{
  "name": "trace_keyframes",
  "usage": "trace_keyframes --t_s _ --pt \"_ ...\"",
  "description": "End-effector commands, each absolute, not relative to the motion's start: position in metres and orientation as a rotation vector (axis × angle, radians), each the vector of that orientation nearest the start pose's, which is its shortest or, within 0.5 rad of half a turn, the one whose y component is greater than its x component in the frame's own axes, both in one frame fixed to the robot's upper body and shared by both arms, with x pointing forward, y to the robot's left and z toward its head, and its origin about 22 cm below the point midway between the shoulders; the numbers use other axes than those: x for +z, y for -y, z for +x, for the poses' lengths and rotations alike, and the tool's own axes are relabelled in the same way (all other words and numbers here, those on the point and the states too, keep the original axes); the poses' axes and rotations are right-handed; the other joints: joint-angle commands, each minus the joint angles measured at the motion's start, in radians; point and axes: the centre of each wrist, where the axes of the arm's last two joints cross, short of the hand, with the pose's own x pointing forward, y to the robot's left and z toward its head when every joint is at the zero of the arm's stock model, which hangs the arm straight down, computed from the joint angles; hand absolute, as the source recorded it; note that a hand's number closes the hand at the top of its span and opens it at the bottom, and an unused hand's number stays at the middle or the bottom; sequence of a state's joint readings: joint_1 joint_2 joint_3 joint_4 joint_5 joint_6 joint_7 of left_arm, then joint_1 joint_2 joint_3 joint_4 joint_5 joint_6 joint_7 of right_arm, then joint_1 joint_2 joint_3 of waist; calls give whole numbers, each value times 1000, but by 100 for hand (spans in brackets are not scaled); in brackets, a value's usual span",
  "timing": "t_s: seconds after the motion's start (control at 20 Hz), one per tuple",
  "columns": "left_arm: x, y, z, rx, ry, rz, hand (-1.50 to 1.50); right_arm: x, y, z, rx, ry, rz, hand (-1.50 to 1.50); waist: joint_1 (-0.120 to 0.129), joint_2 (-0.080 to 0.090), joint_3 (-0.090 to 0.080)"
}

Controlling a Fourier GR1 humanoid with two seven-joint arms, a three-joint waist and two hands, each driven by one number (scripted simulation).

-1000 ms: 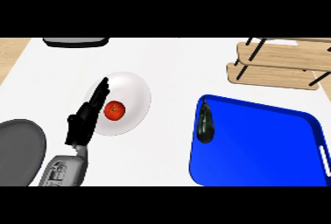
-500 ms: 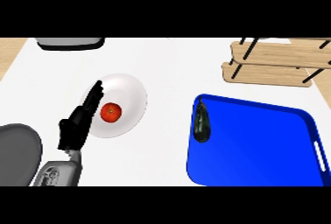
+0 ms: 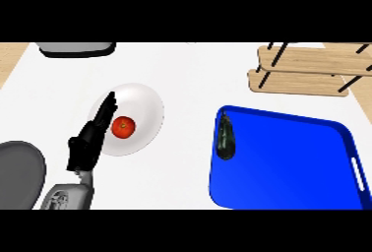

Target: Pick the cupcake from the tray and place it in the tiered shelf

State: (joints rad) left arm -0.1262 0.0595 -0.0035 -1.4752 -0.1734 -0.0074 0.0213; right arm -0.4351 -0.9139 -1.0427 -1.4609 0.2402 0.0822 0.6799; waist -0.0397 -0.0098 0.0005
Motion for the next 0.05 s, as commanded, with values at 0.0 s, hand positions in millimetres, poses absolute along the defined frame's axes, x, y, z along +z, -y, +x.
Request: trace_keyframes --t_s 0.0 --pt "14 -228 274 -235 1561 154 0 328 557 105 -615 1374 -1173 -150 2 2 0"
